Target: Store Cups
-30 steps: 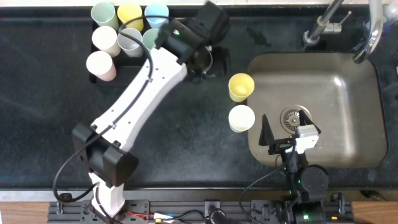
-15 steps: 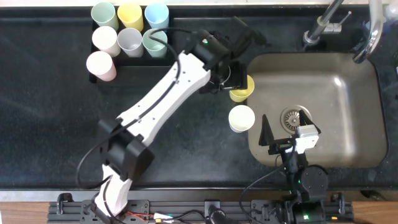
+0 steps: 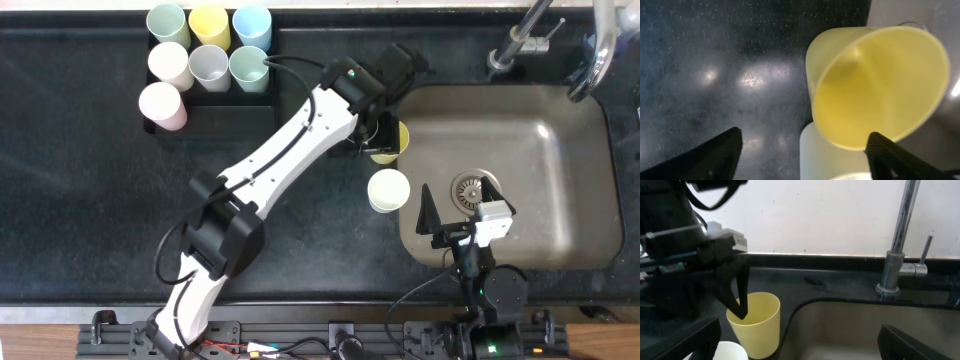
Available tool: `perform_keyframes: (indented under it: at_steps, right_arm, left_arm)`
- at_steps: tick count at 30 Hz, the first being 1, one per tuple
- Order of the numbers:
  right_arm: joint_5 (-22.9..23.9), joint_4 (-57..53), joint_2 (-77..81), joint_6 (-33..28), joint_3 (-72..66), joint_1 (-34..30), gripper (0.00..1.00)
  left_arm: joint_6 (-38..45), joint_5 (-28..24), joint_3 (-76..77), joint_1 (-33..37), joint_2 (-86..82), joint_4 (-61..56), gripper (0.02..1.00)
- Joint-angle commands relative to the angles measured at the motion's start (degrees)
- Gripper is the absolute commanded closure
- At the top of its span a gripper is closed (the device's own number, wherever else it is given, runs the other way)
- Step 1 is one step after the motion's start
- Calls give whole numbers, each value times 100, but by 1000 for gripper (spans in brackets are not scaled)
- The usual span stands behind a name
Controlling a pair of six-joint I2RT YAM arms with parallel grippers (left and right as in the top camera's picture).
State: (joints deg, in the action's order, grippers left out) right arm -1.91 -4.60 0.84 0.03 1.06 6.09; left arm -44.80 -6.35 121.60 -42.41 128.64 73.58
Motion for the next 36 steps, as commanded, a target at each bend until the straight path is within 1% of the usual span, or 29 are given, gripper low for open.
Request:
perform_keyframes:
  at_steps: [1, 6, 15, 18, 20, 26, 32, 35, 36]
  right_arm:
    - [46, 26, -63, 42, -79, -11, 5]
    - [46, 24, -63, 42, -79, -11, 5]
    - [46, 26, -63, 42, -79, -11, 5]
    - [46, 24, -63, 42, -79, -11, 5]
    - [46, 26, -63, 42, -79, -11, 5]
    - [46, 26, -63, 42, -79, -11, 3]
    - [46, 24, -63, 42, -79, -11, 5]
    - [46, 24, -63, 42, -79, -11, 5]
    - [46, 26, -63, 42, -79, -11, 5]
  left_arm:
    - [216, 122, 195, -48, 208, -111, 297]
    - [306, 129, 229, -48, 308, -247, 500]
    - [409, 131, 229, -46, 341, -466, 678]
    - [409, 151, 229, -46, 361, -494, 781]
    - [407, 153, 229, -46, 361, -496, 827]
    - [407, 216, 229, -46, 361, -496, 901]
    - [415, 271, 229, -28, 308, -494, 943]
    - [452, 470, 229, 35, 118, -490, 932]
    - [450, 608, 229, 74, 7, -476, 952]
